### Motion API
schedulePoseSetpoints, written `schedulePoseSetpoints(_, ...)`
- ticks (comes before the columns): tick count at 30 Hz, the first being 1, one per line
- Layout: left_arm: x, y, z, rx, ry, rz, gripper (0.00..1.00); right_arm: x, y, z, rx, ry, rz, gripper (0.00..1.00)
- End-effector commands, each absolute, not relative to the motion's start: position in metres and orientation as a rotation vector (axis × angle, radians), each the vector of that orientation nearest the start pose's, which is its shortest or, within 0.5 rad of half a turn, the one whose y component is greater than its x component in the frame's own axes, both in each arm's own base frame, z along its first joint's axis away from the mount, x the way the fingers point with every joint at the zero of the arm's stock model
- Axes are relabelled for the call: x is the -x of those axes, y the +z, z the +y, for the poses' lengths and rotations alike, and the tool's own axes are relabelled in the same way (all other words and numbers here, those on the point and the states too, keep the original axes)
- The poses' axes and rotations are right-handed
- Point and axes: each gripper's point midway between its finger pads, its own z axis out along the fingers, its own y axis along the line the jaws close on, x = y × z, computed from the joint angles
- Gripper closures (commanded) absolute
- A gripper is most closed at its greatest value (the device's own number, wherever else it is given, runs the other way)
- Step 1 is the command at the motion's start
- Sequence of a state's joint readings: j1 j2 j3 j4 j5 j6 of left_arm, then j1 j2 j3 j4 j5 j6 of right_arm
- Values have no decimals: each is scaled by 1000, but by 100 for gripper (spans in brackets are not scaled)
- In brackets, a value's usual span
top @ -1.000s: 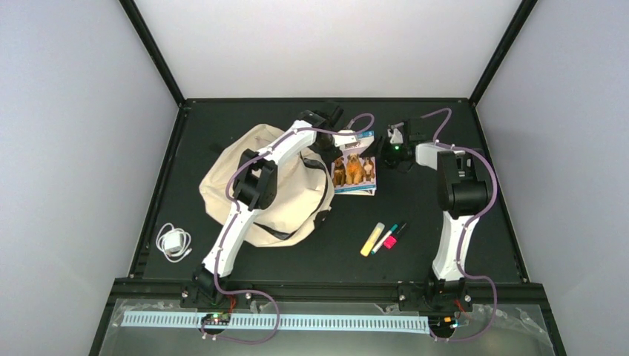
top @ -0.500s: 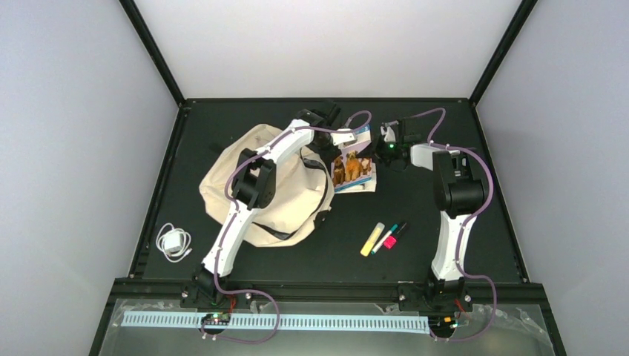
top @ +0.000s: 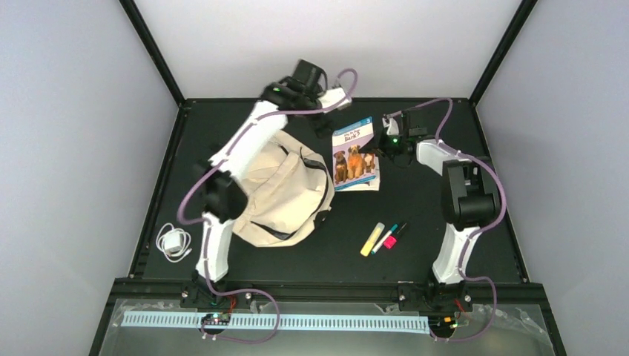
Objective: Pack the student bag
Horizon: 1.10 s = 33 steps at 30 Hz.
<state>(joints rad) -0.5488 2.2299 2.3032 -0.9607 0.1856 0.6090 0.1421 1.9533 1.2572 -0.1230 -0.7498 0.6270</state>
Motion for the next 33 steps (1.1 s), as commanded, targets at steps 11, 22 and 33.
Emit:
schedulePoseSetpoints(11, -268, 180, -284, -1698, -170, 2168, 1, -433, 186, 140, -71, 899, 2389, 99)
schedulePoseSetpoints(22, -292, 141, -302, -1718, 60, 2145, 3, -404, 197, 126, -31, 784, 2414, 99)
schedulePoseSetpoints(33, -295, 179, -287, -1646, 3, 2118, 81, -394, 214, 129, 28, 797, 2412, 99)
